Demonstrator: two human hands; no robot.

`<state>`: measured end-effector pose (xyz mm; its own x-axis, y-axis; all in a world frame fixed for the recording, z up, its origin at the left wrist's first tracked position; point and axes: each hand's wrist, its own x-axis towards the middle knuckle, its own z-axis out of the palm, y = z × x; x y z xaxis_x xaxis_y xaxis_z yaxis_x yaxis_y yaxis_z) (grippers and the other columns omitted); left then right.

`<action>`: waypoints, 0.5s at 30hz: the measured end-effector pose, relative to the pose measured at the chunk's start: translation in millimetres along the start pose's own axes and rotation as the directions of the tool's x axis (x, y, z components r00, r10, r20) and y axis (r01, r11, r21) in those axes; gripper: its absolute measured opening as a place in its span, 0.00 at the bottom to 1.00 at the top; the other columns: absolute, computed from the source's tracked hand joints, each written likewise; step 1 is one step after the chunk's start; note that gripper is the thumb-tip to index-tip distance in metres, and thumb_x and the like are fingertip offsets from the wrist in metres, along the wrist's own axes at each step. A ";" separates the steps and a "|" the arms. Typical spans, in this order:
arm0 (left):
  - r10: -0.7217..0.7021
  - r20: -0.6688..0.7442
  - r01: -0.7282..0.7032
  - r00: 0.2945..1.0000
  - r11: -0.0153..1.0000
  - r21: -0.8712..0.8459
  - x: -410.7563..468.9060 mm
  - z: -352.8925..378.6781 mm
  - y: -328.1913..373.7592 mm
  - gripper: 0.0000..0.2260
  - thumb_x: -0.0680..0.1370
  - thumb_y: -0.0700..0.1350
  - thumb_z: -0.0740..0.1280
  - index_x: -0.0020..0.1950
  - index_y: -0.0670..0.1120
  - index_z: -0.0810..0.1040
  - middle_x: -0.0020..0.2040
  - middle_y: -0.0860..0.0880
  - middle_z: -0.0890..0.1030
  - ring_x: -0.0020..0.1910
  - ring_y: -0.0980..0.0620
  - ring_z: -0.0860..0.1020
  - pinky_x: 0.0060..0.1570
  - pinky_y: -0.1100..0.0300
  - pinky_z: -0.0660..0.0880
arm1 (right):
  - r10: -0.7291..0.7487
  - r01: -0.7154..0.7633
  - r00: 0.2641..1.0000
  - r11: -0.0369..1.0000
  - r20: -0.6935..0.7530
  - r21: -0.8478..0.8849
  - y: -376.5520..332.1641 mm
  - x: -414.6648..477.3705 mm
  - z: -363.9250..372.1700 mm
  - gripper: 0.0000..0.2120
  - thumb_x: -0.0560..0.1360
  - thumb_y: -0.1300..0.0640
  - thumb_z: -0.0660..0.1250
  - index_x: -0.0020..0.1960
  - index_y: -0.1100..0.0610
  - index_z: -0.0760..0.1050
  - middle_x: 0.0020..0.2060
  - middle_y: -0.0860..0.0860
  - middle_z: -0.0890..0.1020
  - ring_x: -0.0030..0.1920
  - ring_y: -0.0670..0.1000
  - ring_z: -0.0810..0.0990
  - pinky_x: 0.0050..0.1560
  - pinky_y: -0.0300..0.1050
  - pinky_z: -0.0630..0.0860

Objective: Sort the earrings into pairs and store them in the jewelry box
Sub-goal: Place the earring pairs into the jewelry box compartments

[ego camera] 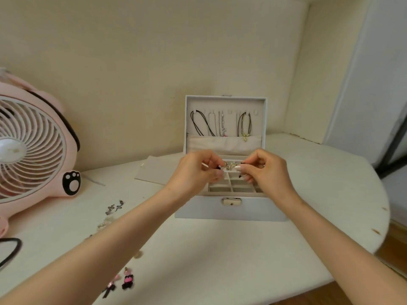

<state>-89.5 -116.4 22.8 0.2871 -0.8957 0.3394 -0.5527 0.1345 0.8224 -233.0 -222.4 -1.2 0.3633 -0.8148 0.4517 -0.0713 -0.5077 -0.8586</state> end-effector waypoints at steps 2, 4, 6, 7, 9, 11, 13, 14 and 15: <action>0.011 -0.002 -0.011 1.000 0.999 0.030 11.5 10.7 -0.4 0.05 0.73 0.33 0.69 0.45 0.41 0.79 0.37 0.49 0.75 0.37 0.48 0.80 0.43 0.57 0.80 | 0.023 -0.023 1.000 1.000 0.003 0.009 6.4 11.4 -6.8 0.06 0.69 0.68 0.72 0.39 0.67 0.75 0.30 0.59 0.80 0.27 0.48 0.79 0.30 0.40 0.79; 0.040 -0.027 -0.038 0.999 0.995 0.096 23.6 19.5 -2.4 0.04 0.73 0.36 0.70 0.45 0.43 0.80 0.38 0.49 0.76 0.39 0.45 0.81 0.43 0.54 0.80 | 0.035 -0.035 0.999 0.999 0.007 0.004 11.7 19.3 -11.0 0.04 0.71 0.69 0.70 0.40 0.68 0.76 0.31 0.60 0.81 0.28 0.50 0.80 0.32 0.43 0.81; 0.058 -0.051 -0.050 0.997 0.987 0.151 35.6 25.5 -6.1 0.04 0.73 0.38 0.70 0.46 0.45 0.80 0.37 0.51 0.77 0.38 0.48 0.80 0.40 0.58 0.78 | 0.045 -0.045 0.999 0.999 0.005 -0.007 16.3 23.3 -11.6 0.02 0.72 0.69 0.68 0.41 0.67 0.77 0.32 0.60 0.81 0.29 0.52 0.81 0.34 0.45 0.82; 0.065 -0.056 -0.054 0.996 0.983 0.173 40.7 27.8 -8.2 0.04 0.73 0.39 0.70 0.47 0.45 0.79 0.37 0.52 0.77 0.37 0.52 0.78 0.36 0.65 0.76 | 0.049 -0.049 0.999 0.999 0.000 -0.013 18.3 23.8 -11.1 0.01 0.72 0.69 0.68 0.42 0.66 0.77 0.32 0.60 0.81 0.29 0.53 0.81 0.34 0.45 0.82; 0.078 -0.056 -0.066 0.995 0.978 0.197 48.4 31.9 -12.2 0.04 0.74 0.40 0.70 0.47 0.46 0.79 0.38 0.54 0.77 0.36 0.57 0.76 0.31 0.72 0.69 | 0.056 -0.056 0.998 0.998 -0.016 -0.014 21.8 23.3 -9.6 0.01 0.73 0.69 0.68 0.42 0.65 0.76 0.33 0.59 0.81 0.30 0.54 0.81 0.33 0.43 0.81; 0.081 -0.041 -0.071 0.996 0.976 0.205 53.9 36.4 -17.0 0.04 0.74 0.40 0.70 0.47 0.46 0.79 0.40 0.51 0.79 0.39 0.56 0.76 0.33 0.72 0.69 | 0.064 -0.064 0.997 0.998 -0.039 -0.015 24.1 22.3 -9.3 0.00 0.73 0.68 0.68 0.43 0.66 0.76 0.33 0.59 0.82 0.31 0.54 0.81 0.33 0.42 0.81; 0.087 -0.022 -0.080 0.996 0.969 0.236 57.2 41.6 -21.2 0.04 0.73 0.40 0.70 0.45 0.46 0.78 0.41 0.49 0.80 0.41 0.53 0.77 0.36 0.69 0.71 | 0.067 -0.069 0.996 0.997 -0.062 -0.026 25.6 22.2 -10.2 0.01 0.73 0.67 0.68 0.43 0.64 0.77 0.34 0.58 0.82 0.32 0.54 0.82 0.32 0.41 0.81; 0.093 -0.015 -0.086 0.996 0.961 0.262 58.8 44.3 -23.1 0.04 0.73 0.39 0.71 0.45 0.46 0.78 0.41 0.49 0.80 0.41 0.53 0.77 0.38 0.67 0.72 | 0.070 -0.072 0.995 0.997 -0.072 -0.029 26.2 22.5 -10.6 0.01 0.73 0.67 0.68 0.43 0.63 0.77 0.33 0.58 0.82 0.31 0.54 0.81 0.32 0.41 0.80; 0.100 -0.007 -0.093 0.995 0.950 0.297 60.0 46.5 -24.8 0.04 0.73 0.40 0.71 0.45 0.45 0.78 0.41 0.49 0.81 0.41 0.52 0.77 0.41 0.63 0.74 | 0.072 -0.074 0.994 0.997 -0.078 -0.031 26.5 22.6 -11.1 0.03 0.73 0.67 0.68 0.42 0.62 0.77 0.33 0.58 0.82 0.31 0.54 0.81 0.33 0.42 0.80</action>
<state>-94.9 -193.2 1.5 0.2358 -0.8750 0.4229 -0.7845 0.0855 0.6143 -237.0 -257.4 -11.1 0.2835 -0.8685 0.4066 -0.1272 -0.4543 -0.8817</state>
